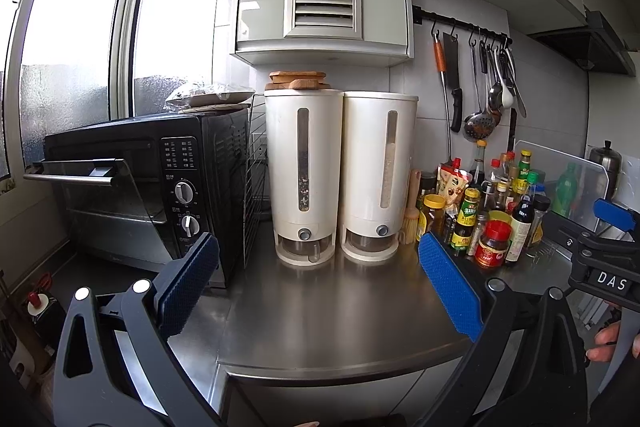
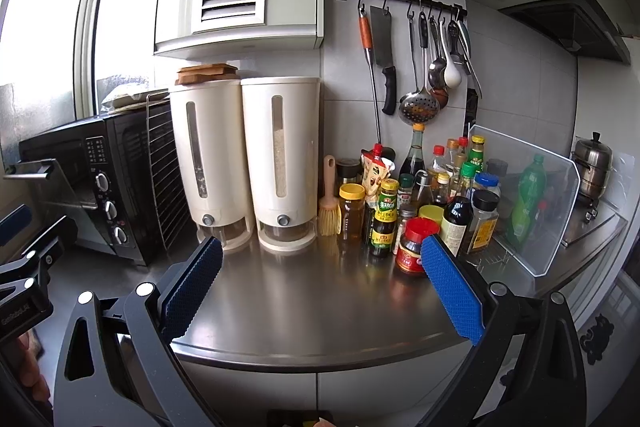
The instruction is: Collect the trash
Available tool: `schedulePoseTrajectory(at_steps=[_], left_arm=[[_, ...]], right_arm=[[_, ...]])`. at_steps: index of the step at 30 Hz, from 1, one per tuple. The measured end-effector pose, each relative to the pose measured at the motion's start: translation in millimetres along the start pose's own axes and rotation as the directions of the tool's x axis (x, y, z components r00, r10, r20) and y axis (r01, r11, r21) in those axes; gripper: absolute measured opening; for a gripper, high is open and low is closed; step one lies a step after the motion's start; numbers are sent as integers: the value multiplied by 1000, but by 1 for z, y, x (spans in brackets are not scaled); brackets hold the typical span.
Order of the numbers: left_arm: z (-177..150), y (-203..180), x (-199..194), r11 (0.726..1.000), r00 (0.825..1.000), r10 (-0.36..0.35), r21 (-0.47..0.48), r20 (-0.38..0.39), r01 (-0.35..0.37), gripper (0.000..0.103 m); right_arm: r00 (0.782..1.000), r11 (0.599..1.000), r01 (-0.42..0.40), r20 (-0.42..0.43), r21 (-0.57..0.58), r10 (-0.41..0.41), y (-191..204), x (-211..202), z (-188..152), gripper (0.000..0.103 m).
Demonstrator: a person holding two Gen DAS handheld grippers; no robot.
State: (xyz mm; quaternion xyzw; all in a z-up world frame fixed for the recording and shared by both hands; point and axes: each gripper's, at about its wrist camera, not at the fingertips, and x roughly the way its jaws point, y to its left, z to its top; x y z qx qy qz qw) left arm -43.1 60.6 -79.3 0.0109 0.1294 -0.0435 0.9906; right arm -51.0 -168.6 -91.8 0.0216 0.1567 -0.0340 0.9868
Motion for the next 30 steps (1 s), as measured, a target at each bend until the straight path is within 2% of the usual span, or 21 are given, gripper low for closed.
schedulePoseTrajectory(at_steps=[21, 30], left_arm=[[1, 2, -2, 1000, 1000, -2, 0, 16, 2, 95], [1, 3, 1, 1000, 1000, -14, -13, 0, 14, 95]], right_arm=[[1000, 1000, -5, -6, 4, 5, -3, 2, 1, 100], [1000, 1000, -7, -7, 2, 7, -2, 3, 2, 100]])
